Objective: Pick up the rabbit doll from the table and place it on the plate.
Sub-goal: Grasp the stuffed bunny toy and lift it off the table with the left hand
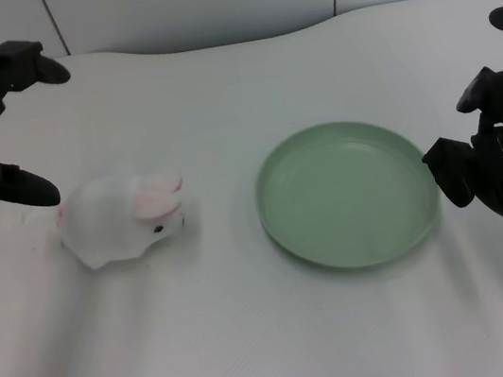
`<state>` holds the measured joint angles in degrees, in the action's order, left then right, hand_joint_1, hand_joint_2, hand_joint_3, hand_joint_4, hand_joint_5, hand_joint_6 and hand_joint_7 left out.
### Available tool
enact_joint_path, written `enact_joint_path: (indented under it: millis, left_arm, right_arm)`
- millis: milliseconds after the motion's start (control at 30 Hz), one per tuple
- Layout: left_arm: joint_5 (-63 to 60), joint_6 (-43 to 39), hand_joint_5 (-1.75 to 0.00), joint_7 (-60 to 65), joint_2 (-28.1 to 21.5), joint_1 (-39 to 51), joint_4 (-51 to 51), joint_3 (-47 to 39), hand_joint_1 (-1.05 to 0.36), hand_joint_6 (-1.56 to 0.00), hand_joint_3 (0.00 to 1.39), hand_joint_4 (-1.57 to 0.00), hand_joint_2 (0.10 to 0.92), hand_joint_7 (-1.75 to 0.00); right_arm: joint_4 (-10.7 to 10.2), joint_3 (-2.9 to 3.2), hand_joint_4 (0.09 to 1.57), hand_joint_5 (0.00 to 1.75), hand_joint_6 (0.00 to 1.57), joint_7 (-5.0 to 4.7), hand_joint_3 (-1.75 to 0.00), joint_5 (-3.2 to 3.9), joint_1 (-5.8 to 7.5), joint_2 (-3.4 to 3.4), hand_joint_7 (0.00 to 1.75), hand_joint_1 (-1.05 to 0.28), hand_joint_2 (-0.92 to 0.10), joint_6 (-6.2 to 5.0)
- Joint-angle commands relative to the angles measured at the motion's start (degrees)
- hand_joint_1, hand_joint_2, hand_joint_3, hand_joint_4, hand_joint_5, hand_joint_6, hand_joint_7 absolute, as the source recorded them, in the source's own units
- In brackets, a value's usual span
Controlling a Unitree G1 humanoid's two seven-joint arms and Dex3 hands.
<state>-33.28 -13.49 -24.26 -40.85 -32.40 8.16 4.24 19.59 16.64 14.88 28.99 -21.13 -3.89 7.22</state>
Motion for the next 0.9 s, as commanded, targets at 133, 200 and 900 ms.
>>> enact_joint_path:
  millis: [133, 200, 900]
  left_arm:
    - [-0.9, 0.8, -0.9, -2.3, 1.3, -7.9, 10.5, 6.1, -1.02, -0.01, 0.0, 0.0, 0.894, -0.88]
    - [-1.4, 1.6, -0.93, -3.2, 3.2, -10.8, 15.5, 8.8, -1.01, -0.09, 0.0, 0.0, 0.889, -0.78]
    - [-4.1, 3.4, -0.28, -3.8, 18.0, -29.6, 56.6, 23.0, -1.05, -0.54, 0.0, -0.35, 0.81, -0.02]
  right_arm:
    - [-0.9, 0.28, 1.57, 1.75, 1.57, -0.16, -0.79, 0.41, 1.35, 0.24, 1.75, -0.54, -0.89, 0.37]
    - [-1.0, 0.18, 1.57, 1.75, 1.57, -0.36, -0.81, 0.01, 1.57, 0.25, 1.75, -0.53, -0.91, 0.06]
    - [-0.9, 1.43, 1.57, 1.75, 1.57, 1.39, -0.81, 1.92, 1.22, 2.17, 1.75, -0.54, -0.86, 1.77]
